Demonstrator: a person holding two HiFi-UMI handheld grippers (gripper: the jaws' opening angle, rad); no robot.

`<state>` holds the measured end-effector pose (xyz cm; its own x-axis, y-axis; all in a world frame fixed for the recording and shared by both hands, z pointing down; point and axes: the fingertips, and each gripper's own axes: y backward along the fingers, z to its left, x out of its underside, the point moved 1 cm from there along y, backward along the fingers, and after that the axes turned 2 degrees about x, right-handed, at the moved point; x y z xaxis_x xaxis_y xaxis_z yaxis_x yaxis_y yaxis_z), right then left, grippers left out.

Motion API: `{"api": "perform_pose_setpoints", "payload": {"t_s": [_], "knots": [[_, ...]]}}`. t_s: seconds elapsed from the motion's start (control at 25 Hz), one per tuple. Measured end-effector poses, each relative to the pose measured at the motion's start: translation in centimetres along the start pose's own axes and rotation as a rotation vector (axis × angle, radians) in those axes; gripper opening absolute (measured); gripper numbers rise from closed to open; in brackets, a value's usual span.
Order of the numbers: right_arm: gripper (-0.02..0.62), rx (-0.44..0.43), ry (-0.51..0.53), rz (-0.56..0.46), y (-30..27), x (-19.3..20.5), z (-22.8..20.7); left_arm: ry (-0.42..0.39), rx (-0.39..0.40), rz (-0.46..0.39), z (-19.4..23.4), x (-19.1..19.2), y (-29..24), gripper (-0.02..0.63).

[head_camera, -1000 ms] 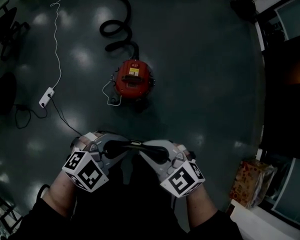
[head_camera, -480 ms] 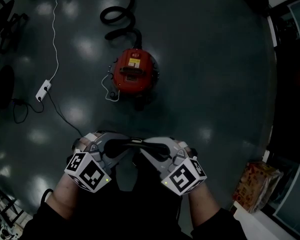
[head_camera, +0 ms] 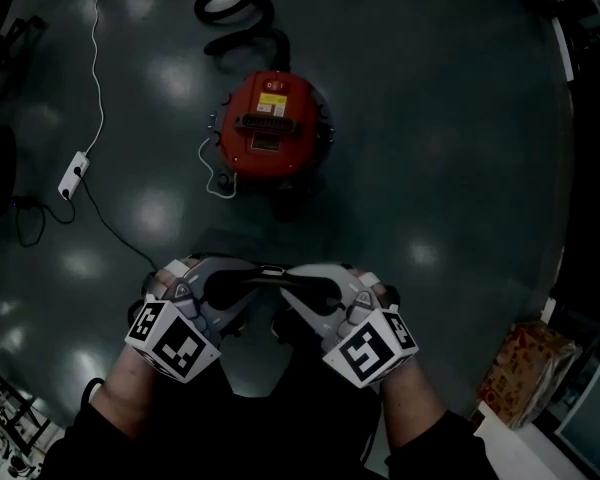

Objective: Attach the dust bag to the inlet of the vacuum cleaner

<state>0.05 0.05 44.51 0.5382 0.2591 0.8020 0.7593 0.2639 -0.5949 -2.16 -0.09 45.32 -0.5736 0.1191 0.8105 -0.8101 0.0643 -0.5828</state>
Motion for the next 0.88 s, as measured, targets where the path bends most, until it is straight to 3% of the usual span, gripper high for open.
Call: {"api": "perform_pose_setpoints", "payload": {"t_s": [0.52, 0.88], "knots": [[0.038, 0.011, -0.019, -0.002, -6.0, 10.0, -2.3, -0.052, 0.034, 0.004, 1.8, 8.2, -8.3, 0.051], [0.032, -0.003, 0.011, -0.011, -9.6, 14.3, -4.0, -0.083, 0.038, 0.009, 3.5, 12.4, -11.9, 0.049]]}}
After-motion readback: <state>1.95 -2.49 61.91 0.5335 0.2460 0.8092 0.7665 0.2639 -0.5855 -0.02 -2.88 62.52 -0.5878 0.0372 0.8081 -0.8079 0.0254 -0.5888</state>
